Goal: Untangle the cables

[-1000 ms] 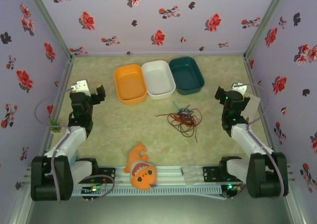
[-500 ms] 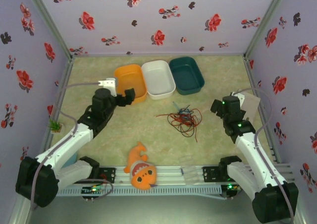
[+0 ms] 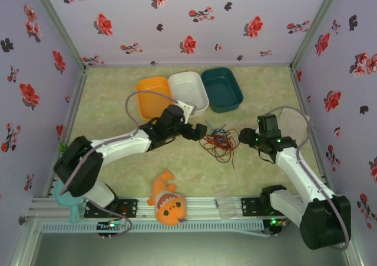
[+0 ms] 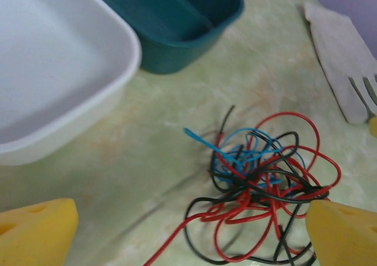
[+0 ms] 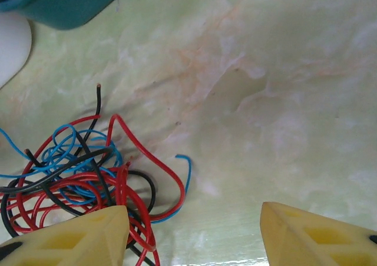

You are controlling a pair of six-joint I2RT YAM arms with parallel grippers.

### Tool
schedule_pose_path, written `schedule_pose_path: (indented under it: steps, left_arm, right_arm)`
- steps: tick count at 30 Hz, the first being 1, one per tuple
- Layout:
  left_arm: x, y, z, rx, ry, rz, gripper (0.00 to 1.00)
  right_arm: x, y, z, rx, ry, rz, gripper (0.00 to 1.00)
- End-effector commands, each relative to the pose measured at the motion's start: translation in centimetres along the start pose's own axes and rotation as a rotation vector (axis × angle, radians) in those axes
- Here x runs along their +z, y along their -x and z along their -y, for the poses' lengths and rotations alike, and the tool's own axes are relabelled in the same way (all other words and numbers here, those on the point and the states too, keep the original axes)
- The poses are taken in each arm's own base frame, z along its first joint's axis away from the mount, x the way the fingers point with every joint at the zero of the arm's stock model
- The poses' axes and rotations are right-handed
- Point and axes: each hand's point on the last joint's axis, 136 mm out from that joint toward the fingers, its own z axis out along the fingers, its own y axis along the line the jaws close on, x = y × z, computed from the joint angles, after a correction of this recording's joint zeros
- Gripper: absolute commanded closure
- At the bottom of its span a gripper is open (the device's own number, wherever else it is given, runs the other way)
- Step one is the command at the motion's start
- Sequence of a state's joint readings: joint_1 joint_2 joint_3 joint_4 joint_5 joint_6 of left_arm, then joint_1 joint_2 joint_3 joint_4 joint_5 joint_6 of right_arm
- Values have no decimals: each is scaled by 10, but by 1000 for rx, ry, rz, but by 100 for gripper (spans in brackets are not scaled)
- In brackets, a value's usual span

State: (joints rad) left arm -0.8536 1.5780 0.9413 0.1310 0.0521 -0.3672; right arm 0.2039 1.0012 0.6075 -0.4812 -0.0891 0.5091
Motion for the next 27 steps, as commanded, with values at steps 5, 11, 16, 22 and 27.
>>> schedule_pose_path:
  steps: [5, 11, 16, 22, 27]
  left_arm:
    - [34, -13, 33, 71, -154, -123, 0]
    - [58, -29, 37, 135, -149, -225, 5]
    - [75, -40, 32, 131, -132, -270, 10]
    - [86, -45, 32, 129, -132, -294, 13]
    - [90, -51, 30, 120, -128, -313, 21]
  right_arm:
    - [6, 10, -16, -16, 58, 1, 38]
    - [18, 13, -21, -29, 65, -32, 40]
    - [28, 15, -24, -48, 63, -56, 43]
    - [41, 18, -31, -51, 88, -71, 45]
    - [53, 16, -35, -41, 116, -100, 49]
